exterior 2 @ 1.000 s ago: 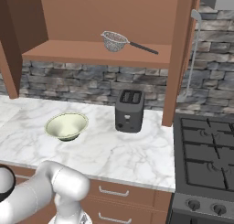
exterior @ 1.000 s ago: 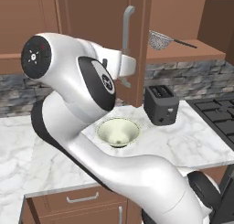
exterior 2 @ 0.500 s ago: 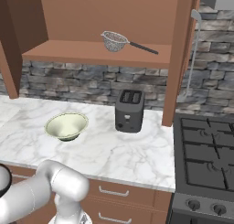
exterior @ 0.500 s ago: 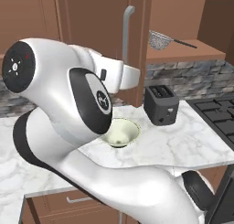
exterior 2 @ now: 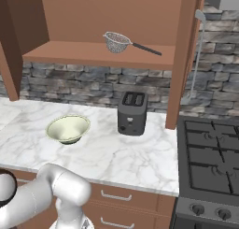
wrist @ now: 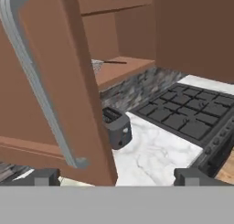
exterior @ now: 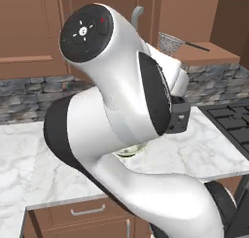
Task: Open the cabinet and setup a tea strainer by placing it in the bowl upright.
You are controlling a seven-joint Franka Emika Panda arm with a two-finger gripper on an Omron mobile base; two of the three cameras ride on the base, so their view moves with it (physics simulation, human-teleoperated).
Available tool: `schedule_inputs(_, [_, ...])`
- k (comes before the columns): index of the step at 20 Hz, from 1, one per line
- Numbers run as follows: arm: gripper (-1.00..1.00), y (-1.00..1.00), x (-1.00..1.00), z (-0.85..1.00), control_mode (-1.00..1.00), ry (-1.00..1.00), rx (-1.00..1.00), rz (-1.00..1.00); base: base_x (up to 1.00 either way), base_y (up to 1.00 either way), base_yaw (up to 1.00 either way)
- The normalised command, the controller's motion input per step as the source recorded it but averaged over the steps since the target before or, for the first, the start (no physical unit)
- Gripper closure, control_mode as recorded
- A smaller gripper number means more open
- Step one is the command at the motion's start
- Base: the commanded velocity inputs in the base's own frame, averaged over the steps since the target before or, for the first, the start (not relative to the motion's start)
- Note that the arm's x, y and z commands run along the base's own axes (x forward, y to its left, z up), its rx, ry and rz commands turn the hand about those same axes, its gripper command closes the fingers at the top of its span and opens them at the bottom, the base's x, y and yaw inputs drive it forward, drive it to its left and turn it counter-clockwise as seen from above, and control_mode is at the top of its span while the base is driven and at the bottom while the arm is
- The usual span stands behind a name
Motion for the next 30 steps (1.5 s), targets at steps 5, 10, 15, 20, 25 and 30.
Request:
schedule_inputs(5, [-1.0,-0.88,-0.18,0.0,-1.0,0.0,0.35,0.07,0.0,0.0,0.0])
schedule_inputs(10, [-1.0,-0.57,-0.28,0.0,-1.0,0.0,0.28,0.05,0.0,0.0,0.0])
schedule_inputs(15, [-1.0,-0.68,-0.04,-0.06,-1.0,0.11,0.38,0.06,0.0,0.0,0.0])
schedule_inputs(20, [-1.0,-0.57,0.0,-0.17,-1.0,0.1,0.52,0.13,0.0,0.0,0.0])
schedule_inputs(25, [-1.0,-0.14,0.0,-0.54,-1.0,0.09,0.58,0.18,0.0,0.0,0.0])
schedule_inputs(30, [-1.0,-0.01,0.09,-0.62,-1.0,0.11,0.63,0.28,0.0,0.0,0.0])
